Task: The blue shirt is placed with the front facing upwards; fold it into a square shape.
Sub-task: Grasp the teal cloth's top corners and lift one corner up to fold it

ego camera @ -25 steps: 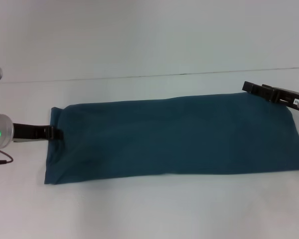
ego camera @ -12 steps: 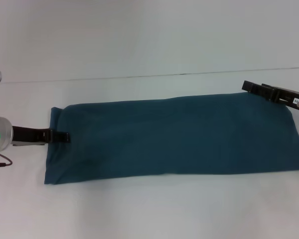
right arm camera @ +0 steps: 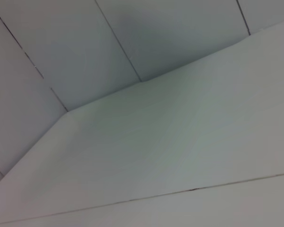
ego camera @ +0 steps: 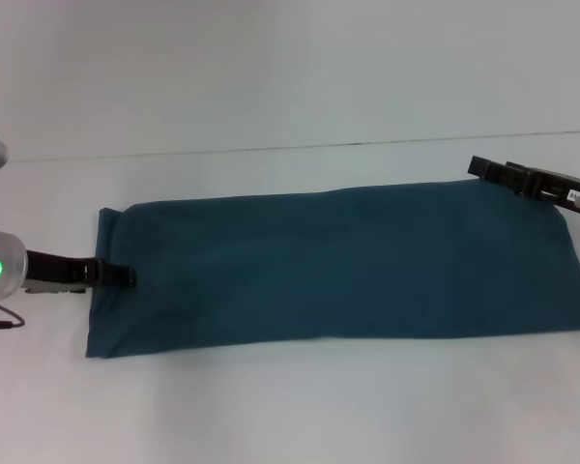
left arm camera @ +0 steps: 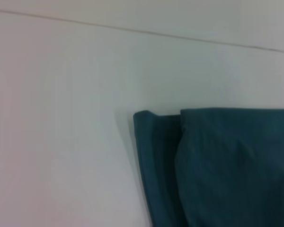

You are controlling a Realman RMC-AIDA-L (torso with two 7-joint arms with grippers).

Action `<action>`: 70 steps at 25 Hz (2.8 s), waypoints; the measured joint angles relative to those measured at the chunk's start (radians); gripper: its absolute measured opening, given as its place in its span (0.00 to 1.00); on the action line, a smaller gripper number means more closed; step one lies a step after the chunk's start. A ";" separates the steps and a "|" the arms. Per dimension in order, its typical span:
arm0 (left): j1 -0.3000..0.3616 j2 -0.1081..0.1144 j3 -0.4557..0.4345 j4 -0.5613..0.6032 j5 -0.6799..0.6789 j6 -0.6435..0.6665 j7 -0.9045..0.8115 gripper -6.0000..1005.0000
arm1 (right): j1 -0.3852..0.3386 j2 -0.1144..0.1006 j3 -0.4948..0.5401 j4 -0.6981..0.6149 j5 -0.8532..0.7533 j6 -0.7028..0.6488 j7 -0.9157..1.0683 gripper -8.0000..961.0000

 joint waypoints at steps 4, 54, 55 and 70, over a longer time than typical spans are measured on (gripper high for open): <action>-0.027 0.010 -0.001 -0.051 0.015 -0.004 -0.007 0.81 | 0.000 -0.001 -0.006 0.000 0.000 0.000 0.002 0.78; -0.028 -0.001 -0.003 -0.035 -0.061 -0.007 0.083 0.04 | -0.010 -0.007 -0.030 0.000 0.008 0.005 0.026 0.78; -0.022 -0.003 -0.003 -0.020 -0.061 0.002 0.083 0.04 | -0.010 -0.007 -0.030 0.000 0.008 0.005 0.026 0.78; 0.043 -0.024 -0.004 0.134 -0.066 0.079 0.078 0.04 | -0.012 0.006 -0.026 0.008 0.043 0.008 -0.028 0.78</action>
